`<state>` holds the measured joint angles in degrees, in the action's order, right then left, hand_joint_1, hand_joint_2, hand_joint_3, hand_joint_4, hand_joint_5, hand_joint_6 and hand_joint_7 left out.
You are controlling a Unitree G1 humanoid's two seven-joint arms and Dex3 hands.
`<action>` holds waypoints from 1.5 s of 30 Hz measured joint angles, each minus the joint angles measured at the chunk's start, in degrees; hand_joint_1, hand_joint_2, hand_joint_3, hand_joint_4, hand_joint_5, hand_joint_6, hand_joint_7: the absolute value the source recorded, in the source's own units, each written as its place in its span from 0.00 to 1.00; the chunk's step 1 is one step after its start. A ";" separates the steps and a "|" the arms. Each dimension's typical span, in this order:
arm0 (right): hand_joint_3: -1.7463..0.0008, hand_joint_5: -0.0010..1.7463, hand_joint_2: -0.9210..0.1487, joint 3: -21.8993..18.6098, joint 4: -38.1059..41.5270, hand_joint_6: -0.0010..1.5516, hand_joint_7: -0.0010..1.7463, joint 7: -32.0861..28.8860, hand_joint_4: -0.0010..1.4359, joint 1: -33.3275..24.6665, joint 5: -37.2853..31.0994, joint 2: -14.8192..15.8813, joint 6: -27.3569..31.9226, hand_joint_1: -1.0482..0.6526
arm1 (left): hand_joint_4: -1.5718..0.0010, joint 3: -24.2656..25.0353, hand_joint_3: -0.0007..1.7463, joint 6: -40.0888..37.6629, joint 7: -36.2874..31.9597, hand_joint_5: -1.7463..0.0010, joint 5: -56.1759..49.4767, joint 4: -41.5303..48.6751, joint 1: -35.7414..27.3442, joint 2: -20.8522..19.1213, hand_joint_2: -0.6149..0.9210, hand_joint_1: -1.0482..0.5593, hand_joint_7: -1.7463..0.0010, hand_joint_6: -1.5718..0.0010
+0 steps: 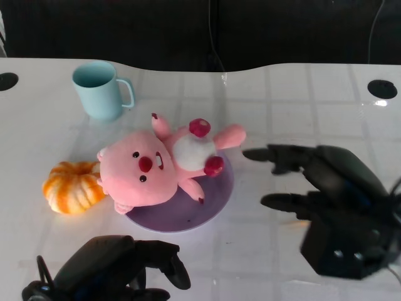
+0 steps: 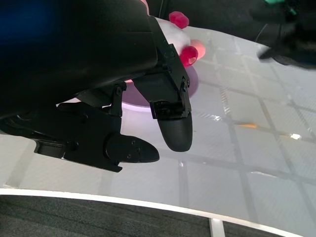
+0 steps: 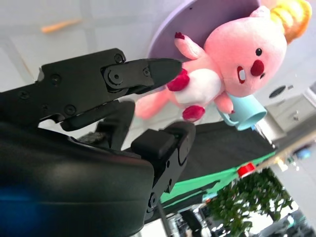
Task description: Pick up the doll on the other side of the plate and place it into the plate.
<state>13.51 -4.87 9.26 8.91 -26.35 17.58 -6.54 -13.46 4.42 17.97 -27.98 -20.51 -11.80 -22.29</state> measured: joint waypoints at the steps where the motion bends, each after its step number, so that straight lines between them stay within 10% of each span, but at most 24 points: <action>1: 0.96 0.47 0.00 -0.84 -0.79 0.53 0.11 -0.28 0.55 -1.48 0.20 0.13 -0.36 0.48 | 0.59 0.03 0.12 0.00 0.00 0.13 0.03 0.04 0.04 -0.01 1.00 0.55 0.54 0.50; 19: 0.89 0.46 0.01 -6.09 -18.55 0.72 0.10 6.39 0.73 -16.16 -0.13 3.46 10.14 0.62 | 0.61 1.23 0.14 0.12 0.05 0.14 0.76 0.30 -0.06 -1.03 1.00 0.54 0.55 0.50; 21: 0.72 0.58 0.16 -6.05 -18.99 0.77 0.11 6.70 0.70 -16.61 -0.42 3.46 11.39 0.63 | 0.60 1.54 0.14 0.12 0.06 0.15 0.86 0.30 -0.06 -1.28 1.00 0.54 0.54 0.50; 24: 0.40 0.83 0.42 -5.77 -18.49 0.71 0.36 6.46 0.61 -16.61 -1.04 3.36 11.78 0.62 | 0.60 1.94 0.14 0.15 0.07 0.14 1.37 0.32 -0.06 -1.58 1.00 0.54 0.54 0.50; 27: 0.34 0.98 0.47 -4.95 -17.13 0.59 0.64 6.02 0.57 -16.10 -2.70 3.12 12.28 0.60 | 0.61 2.02 0.14 0.15 0.12 0.14 1.47 0.28 -0.11 -1.85 1.00 0.54 0.54 0.51; 45: 0.33 0.94 0.43 -5.25 -7.54 0.51 0.73 11.01 0.53 -12.34 9.44 2.88 9.52 0.66 | 0.61 2.09 0.14 0.28 0.18 0.15 1.60 -0.42 -0.42 -2.38 1.00 0.54 0.53 0.51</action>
<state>8.26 -12.41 20.28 -3.43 -16.91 20.46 2.98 -11.37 4.70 18.15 -26.38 -20.93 -12.22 -24.66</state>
